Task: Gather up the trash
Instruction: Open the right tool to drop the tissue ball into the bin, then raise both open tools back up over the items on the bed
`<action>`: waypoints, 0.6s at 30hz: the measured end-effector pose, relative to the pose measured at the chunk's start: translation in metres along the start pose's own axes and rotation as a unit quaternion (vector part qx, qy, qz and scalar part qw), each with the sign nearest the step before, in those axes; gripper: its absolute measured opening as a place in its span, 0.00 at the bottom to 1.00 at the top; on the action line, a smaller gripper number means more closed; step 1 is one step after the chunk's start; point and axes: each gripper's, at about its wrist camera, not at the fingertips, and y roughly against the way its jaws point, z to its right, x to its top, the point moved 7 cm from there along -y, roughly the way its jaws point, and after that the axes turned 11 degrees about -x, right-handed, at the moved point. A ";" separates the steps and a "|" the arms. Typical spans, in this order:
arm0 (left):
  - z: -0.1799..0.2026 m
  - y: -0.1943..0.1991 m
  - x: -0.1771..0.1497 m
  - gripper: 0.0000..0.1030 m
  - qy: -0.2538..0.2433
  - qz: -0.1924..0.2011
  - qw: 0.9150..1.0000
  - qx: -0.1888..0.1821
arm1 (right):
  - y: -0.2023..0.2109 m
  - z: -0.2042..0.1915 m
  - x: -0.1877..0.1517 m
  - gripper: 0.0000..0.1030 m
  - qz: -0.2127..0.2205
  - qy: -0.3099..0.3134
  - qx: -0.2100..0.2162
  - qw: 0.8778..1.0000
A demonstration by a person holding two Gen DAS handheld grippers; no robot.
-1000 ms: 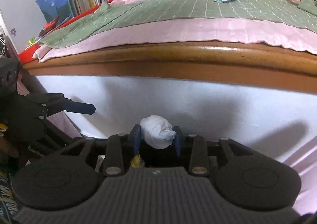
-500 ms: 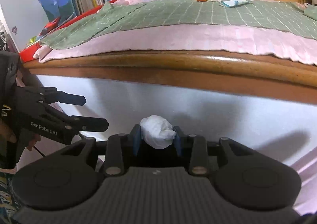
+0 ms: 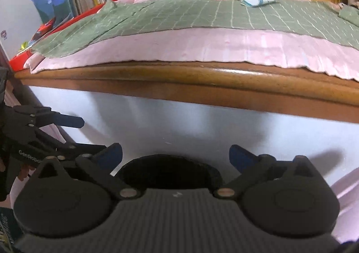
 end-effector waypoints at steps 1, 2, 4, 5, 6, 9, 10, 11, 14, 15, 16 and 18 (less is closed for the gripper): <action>0.001 0.000 0.000 1.00 0.000 0.000 1.000 -0.001 | 0.000 0.001 -0.001 1.00 -0.001 -0.003 0.000 1.000; 0.002 -0.001 0.001 1.00 -0.001 -0.001 1.000 -0.002 | 0.000 0.002 -0.001 1.00 -0.001 -0.006 -0.001 1.000; 0.004 -0.002 0.002 1.00 -0.003 -0.003 1.000 -0.004 | 0.000 0.004 -0.001 1.00 -0.002 -0.012 -0.002 1.000; 0.004 -0.003 0.004 1.00 -0.002 -0.002 1.000 -0.005 | 0.000 0.005 0.000 1.00 -0.003 -0.013 -0.003 1.000; 0.004 -0.003 0.005 1.00 -0.001 0.000 1.000 -0.005 | 0.001 0.005 0.000 1.00 -0.004 -0.013 -0.003 1.000; 0.005 -0.002 0.010 1.00 0.000 0.004 1.000 -0.009 | 0.005 0.007 0.003 1.00 -0.001 0.001 -0.007 1.000; 0.006 -0.001 0.012 1.00 -0.002 0.007 1.000 -0.009 | 0.007 0.008 0.004 1.00 0.002 0.007 -0.009 1.000; 0.007 0.000 0.015 1.00 -0.005 0.010 1.000 -0.009 | 0.010 0.009 0.007 1.00 0.006 0.011 -0.012 1.000; 0.012 0.005 0.023 1.00 -0.005 0.020 1.000 -0.014 | 0.021 0.014 0.016 1.00 0.021 0.004 -0.008 1.000; 0.012 0.007 0.026 1.00 -0.002 0.024 1.000 -0.018 | 0.026 0.016 0.020 1.00 0.027 -0.005 0.000 1.000; 0.014 0.010 0.030 1.00 0.000 0.027 0.999 -0.026 | 0.031 0.017 0.025 1.00 0.036 -0.015 0.012 0.999; 0.017 0.013 0.036 1.00 0.002 0.031 0.999 -0.039 | 0.041 0.021 0.036 1.00 0.055 -0.030 0.029 0.998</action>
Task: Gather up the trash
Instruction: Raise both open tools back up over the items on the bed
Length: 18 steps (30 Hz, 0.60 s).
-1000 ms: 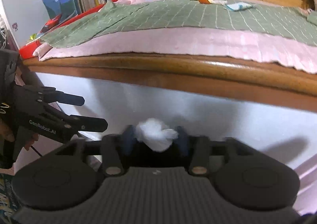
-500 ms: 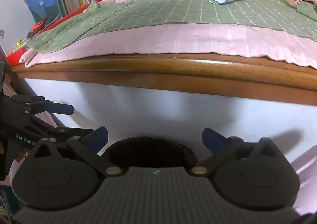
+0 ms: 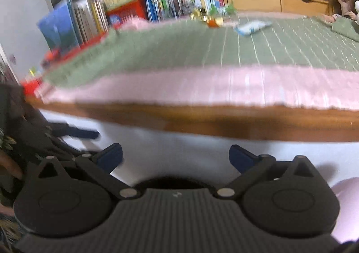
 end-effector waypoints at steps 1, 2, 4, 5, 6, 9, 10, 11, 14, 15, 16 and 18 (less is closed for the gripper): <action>0.002 0.002 0.005 1.00 0.001 0.003 1.000 -0.005 | 0.003 0.003 0.007 1.00 0.010 -0.005 -0.001 1.000; 0.005 0.003 0.009 1.00 -0.001 0.005 1.000 -0.010 | 0.006 0.006 0.015 1.00 0.022 -0.007 -0.006 1.000; 0.013 0.005 0.018 1.00 -0.013 0.009 1.000 -0.021 | 0.009 0.012 0.030 1.00 0.043 -0.004 -0.022 0.999; 0.016 0.006 0.022 1.00 -0.021 0.011 0.999 -0.024 | 0.011 0.015 0.038 1.00 0.054 -0.001 -0.031 0.998; 0.020 0.007 0.027 1.00 -0.030 0.014 0.999 -0.026 | 0.012 0.019 0.045 1.00 0.064 0.001 -0.039 0.997; 0.034 0.012 0.045 1.00 -0.060 0.024 0.997 -0.038 | 0.010 0.029 0.066 1.00 0.088 0.006 -0.058 0.994; 0.038 0.014 0.052 1.00 -0.073 0.028 0.996 -0.045 | 0.006 0.034 0.074 1.00 0.094 0.007 -0.065 0.993; 0.041 0.016 0.059 1.00 -0.086 0.034 0.994 -0.049 | 0.003 0.036 0.080 1.00 0.098 0.006 -0.069 0.993; 0.048 0.017 0.087 1.00 -0.131 0.051 0.989 -0.039 | -0.008 0.048 0.100 1.00 0.110 -0.006 -0.076 0.991; 0.047 0.016 0.097 1.00 -0.146 0.057 0.987 -0.029 | -0.014 0.052 0.107 1.00 0.113 -0.009 -0.078 0.990; 0.044 0.014 0.107 1.00 -0.159 0.062 0.985 -0.017 | -0.019 0.057 0.113 1.00 0.116 -0.012 -0.081 0.990; 0.037 0.009 0.128 1.00 -0.172 0.073 0.982 -0.001 | -0.034 0.064 0.125 1.00 0.119 -0.018 -0.091 0.989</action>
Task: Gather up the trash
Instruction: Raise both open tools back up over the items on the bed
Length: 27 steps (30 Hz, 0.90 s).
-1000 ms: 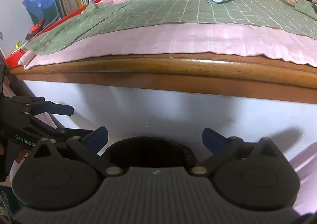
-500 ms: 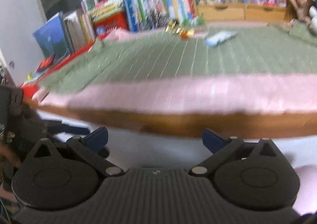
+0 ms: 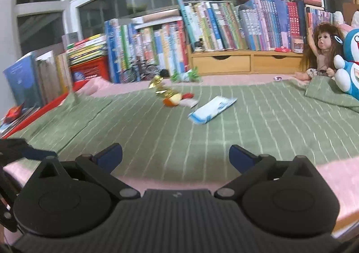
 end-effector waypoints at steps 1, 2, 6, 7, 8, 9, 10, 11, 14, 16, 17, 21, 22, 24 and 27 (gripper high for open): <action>-0.009 -0.005 0.008 1.00 -0.001 0.003 1.000 0.004 | -0.011 0.002 0.004 1.00 0.001 -0.002 -0.007 1.000; -0.017 -0.011 0.016 1.00 0.001 0.006 1.000 0.006 | -0.022 0.003 0.008 1.00 0.001 -0.002 -0.011 1.000; -0.053 -0.034 0.048 1.00 0.018 0.021 1.000 0.008 | -0.067 0.008 0.023 1.00 -0.002 -0.002 -0.030 1.000; -0.064 -0.041 0.054 1.00 0.020 0.024 1.000 0.003 | -0.077 0.009 0.027 1.00 -0.004 -0.003 -0.037 0.999; -0.071 -0.046 0.061 1.00 0.020 0.026 0.999 -0.001 | -0.087 0.011 0.031 1.00 -0.006 -0.003 -0.042 0.999; -0.081 -0.054 0.070 1.00 0.018 0.027 0.999 -0.003 | -0.100 0.013 0.036 1.00 -0.007 -0.003 -0.046 0.999; -0.088 -0.062 0.077 1.00 0.014 0.026 1.000 -0.001 | -0.109 0.014 0.037 1.00 -0.010 -0.001 -0.049 0.999; -0.097 -0.071 0.085 1.00 0.008 0.023 1.000 0.003 | -0.120 0.015 0.039 1.00 -0.016 0.002 -0.053 0.998; -0.122 -0.109 0.103 1.00 -0.015 -0.004 1.000 0.015 | -0.150 0.011 0.043 1.00 -0.033 0.022 -0.063 0.997; -0.135 -0.131 0.109 1.00 -0.023 -0.018 0.999 0.015 | -0.164 0.007 0.042 1.00 -0.038 0.036 -0.070 0.996; -0.140 -0.141 0.111 1.00 -0.025 -0.023 0.999 0.004 | -0.169 0.005 0.040 1.00 -0.041 0.039 -0.072 0.996; -0.160 -0.181 0.116 1.00 -0.007 -0.038 0.998 -0.050 | -0.185 0.004 0.029 1.00 -0.060 0.023 -0.063 0.996; -0.164 -0.191 0.117 1.00 -0.007 -0.041 0.997 -0.059 | -0.189 0.005 0.027 1.00 -0.073 0.022 -0.064 0.995; -0.175 -0.211 0.120 0.94 -0.013 -0.051 0.997 -0.061 | -0.190 0.007 0.028 1.00 -0.071 0.011 -0.065 0.995; -0.188 -0.236 0.123 0.74 -0.017 -0.067 0.996 -0.063 | -0.193 0.008 0.026 1.00 -0.081 0.012 -0.070 0.994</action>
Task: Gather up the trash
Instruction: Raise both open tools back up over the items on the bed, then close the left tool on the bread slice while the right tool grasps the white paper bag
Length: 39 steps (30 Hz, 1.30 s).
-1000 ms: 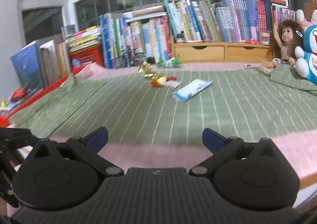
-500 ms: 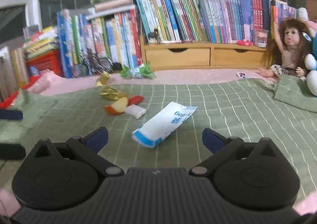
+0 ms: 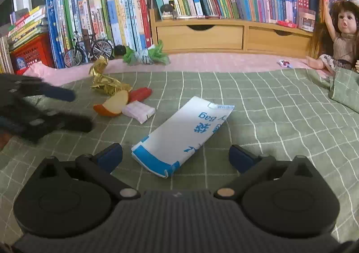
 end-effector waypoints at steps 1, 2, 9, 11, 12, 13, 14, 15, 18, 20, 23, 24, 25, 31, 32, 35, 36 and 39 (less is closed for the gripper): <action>-0.005 -0.008 0.002 0.69 0.000 -0.005 1.000 -0.004 | -0.001 0.000 0.000 1.00 -0.001 0.001 -0.002 1.000; -0.009 -0.014 0.003 0.63 0.000 -0.008 1.000 -0.007 | -0.001 0.000 0.000 1.00 -0.002 0.004 -0.004 1.000; -0.007 -0.032 0.009 0.61 -0.041 -0.003 0.999 -0.033 | -0.004 -0.002 0.000 1.00 -0.008 0.011 -0.002 1.000; -0.005 -0.033 0.010 0.54 -0.047 0.003 0.998 -0.029 | -0.004 -0.002 0.000 1.00 -0.008 0.010 0.000 1.000; -0.006 -0.035 0.011 0.45 -0.048 0.006 0.999 -0.016 | -0.004 -0.002 0.000 1.00 -0.007 0.010 0.002 1.000; -0.006 -0.035 0.011 0.39 -0.050 0.008 0.999 -0.004 | -0.003 -0.002 0.000 1.00 -0.007 0.009 0.006 1.000; -0.006 -0.035 0.012 0.38 -0.050 0.009 0.999 0.003 | -0.003 -0.002 0.000 0.98 -0.007 0.009 0.008 1.000; -0.005 -0.036 0.012 0.37 -0.047 0.009 0.999 0.005 | -0.003 -0.003 0.000 0.97 -0.006 0.009 0.009 1.000; -0.004 -0.035 0.013 0.34 -0.050 0.013 0.999 0.009 | -0.002 -0.004 0.000 0.92 -0.003 0.012 0.010 1.000; -0.004 -0.033 0.013 0.32 -0.051 0.018 0.999 0.008 | -0.002 -0.005 0.000 0.91 -0.003 0.017 0.008 1.000; -0.006 -0.030 0.013 0.31 -0.030 0.026 0.999 0.002 | -0.002 -0.011 0.000 0.91 -0.004 0.033 0.005 0.999; -0.007 -0.029 0.013 0.31 -0.023 0.027 0.999 -0.001 | -0.002 -0.013 0.000 0.91 -0.004 0.041 0.003 0.999; -0.007 -0.028 0.013 0.31 -0.018 0.028 0.999 -0.004 | -0.002 -0.016 0.000 0.92 -0.004 0.050 -0.001 0.999; -0.004 -0.017 0.013 0.31 -0.012 0.034 0.999 -0.007 | -0.009 -0.018 0.004 0.93 -0.005 0.055 -0.005 0.998; -0.003 -0.014 0.013 0.31 -0.007 0.036 0.999 -0.009 | -0.009 -0.019 0.004 0.86 -0.005 0.055 -0.004 0.998; -0.001 -0.005 0.012 0.31 0.002 0.043 0.999 -0.010 | -0.005 -0.018 0.006 0.57 0.009 0.052 -0.006 0.999; -0.001 -0.002 0.011 0.31 0.004 0.043 0.999 -0.009 | -0.004 -0.016 0.006 0.49 0.013 0.050 -0.012 0.999; 0.001 0.010 0.009 0.31 0.010 0.047 0.999 -0.003 | -0.003 -0.013 0.006 0.37 0.017 0.041 -0.014 0.999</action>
